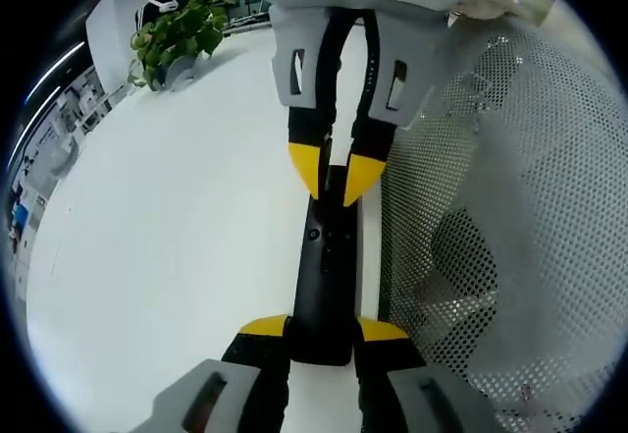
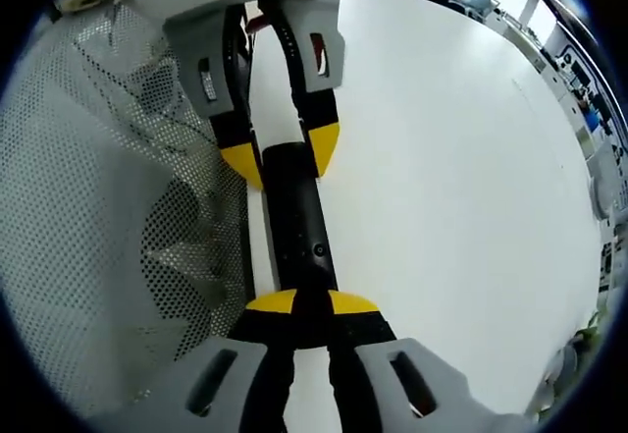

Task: Press the specified remote control buttons in sequence, fully releasing each button before pressing the next.

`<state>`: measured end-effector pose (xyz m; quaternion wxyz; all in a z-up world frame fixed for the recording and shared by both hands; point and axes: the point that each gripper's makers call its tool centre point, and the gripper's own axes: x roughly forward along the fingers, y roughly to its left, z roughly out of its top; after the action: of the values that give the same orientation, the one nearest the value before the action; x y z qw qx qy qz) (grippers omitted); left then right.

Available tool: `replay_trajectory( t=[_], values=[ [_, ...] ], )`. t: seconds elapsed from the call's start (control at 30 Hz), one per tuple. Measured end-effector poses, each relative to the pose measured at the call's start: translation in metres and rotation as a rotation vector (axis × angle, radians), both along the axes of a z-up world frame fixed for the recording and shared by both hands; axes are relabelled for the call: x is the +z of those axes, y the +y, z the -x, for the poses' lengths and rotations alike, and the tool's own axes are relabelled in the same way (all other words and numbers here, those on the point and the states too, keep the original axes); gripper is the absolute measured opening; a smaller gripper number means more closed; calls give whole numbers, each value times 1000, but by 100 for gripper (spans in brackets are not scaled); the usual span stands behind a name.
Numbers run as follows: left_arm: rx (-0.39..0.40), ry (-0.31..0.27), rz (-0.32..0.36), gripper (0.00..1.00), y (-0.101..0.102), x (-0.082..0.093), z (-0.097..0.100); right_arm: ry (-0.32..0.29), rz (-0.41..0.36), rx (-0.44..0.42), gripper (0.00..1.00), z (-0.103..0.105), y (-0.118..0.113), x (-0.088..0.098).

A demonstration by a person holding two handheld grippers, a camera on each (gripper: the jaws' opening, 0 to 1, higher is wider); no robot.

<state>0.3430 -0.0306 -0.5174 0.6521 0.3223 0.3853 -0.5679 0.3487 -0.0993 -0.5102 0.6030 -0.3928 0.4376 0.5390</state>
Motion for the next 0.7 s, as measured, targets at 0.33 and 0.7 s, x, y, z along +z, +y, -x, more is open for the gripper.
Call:
replay_trajectory(
  t=[0.33,0.7],
  values=[
    [1,0,1,25,0,0,0,-54,-118,-7,8,1,0,2],
    [1,1,2,25,0,0,0,-53,-97,30,7,2,4,2]
  ],
)
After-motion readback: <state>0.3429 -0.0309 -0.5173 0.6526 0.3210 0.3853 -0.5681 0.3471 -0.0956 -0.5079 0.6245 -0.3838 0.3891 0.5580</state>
